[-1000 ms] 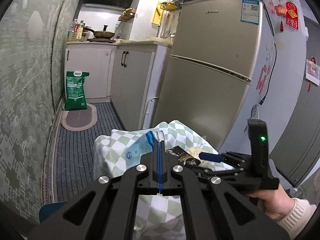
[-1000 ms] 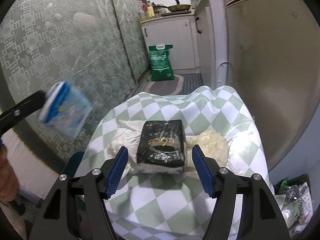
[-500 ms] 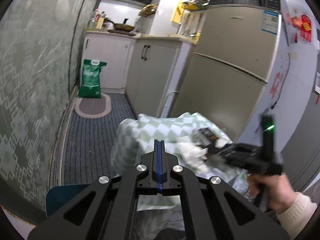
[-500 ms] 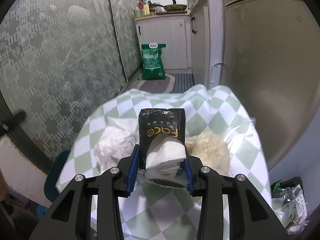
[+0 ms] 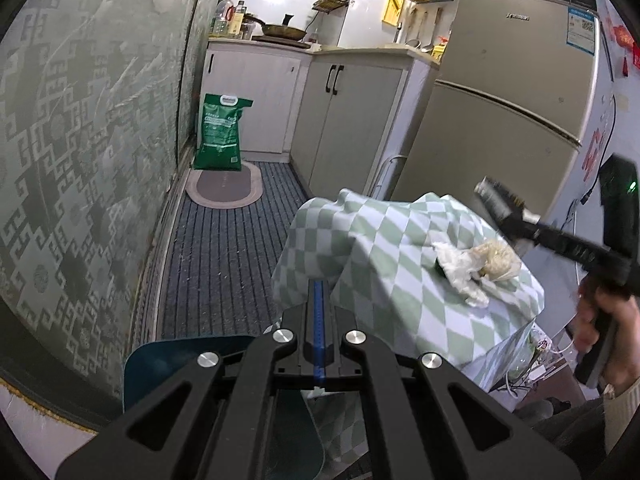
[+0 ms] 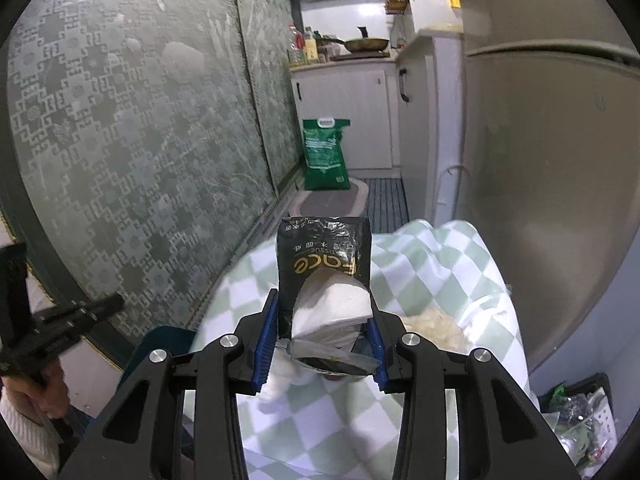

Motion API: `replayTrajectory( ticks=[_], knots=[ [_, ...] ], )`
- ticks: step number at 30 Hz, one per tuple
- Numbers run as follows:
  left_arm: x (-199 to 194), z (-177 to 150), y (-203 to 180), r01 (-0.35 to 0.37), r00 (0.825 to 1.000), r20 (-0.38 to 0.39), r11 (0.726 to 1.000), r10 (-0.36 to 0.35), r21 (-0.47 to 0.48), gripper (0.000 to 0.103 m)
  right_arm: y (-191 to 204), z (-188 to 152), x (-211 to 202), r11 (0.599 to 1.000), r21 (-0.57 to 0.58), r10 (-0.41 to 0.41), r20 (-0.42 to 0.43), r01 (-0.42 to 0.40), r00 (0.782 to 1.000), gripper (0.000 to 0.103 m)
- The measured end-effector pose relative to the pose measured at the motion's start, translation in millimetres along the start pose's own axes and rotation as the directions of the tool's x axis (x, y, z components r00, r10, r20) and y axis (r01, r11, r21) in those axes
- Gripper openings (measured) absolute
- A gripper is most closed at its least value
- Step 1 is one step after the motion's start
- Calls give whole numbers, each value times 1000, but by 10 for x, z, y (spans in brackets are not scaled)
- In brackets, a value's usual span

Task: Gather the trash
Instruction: 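Carry both items over the teal bin and open both tools to drop them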

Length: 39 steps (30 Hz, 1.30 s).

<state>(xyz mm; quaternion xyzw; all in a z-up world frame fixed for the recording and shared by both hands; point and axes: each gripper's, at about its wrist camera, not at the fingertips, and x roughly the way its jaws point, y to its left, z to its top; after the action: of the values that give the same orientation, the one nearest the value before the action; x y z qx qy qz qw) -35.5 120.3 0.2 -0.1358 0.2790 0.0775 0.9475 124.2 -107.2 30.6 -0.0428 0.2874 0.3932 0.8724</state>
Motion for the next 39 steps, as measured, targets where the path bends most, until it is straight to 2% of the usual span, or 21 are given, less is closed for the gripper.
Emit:
replayTrajectory(
  ticks=[3, 9, 16, 23, 26, 27, 31, 34, 39],
  knots=[
    [-28, -63, 88, -33, 999, -16, 999, 33, -3, 0, 137, 20, 23, 999, -21, 27, -3, -27, 1000, 40],
    [-121, -136, 265, -109, 993, -36, 994, 109, -8, 0, 664, 11, 151, 988, -99, 118, -41, -121, 992, 40],
    [-201, -224, 470, -180, 981, -78, 984, 179, -7, 0, 1348, -127, 396, 952, -206, 197, -148, -225, 969, 40],
    [-326, -296, 556, -161, 984, -81, 987, 159, -14, 0, 1798, -324, 771, 929, -254, 191, -291, -268, 938, 40],
    [-426, -286, 606, -146, 988, -59, 989, 143, -31, 0, 1947, -438, 915, 918, -255, 201, -362, -305, 910, 46],
    [-453, -275, 625, -138, 989, -52, 990, 136, -39, 0, 2024, -484, 949, 907, -262, 218, -378, -330, 900, 51],
    [-533, -246, 650, -122, 992, -28, 991, 120, -60, 0, 2169, -496, 931, 891, -298, 223, -368, -342, 903, 53],
    [-545, -211, 622, -104, 995, -15, 993, 103, -64, 0, 2081, -425, 867, 902, -280, 227, -339, -328, 913, 53],
    [-545, -141, 484, -61, 998, 13, 997, 62, -54, 0, 1793, -275, 694, 930, -245, 212, -255, -276, 943, 53]
  ],
)
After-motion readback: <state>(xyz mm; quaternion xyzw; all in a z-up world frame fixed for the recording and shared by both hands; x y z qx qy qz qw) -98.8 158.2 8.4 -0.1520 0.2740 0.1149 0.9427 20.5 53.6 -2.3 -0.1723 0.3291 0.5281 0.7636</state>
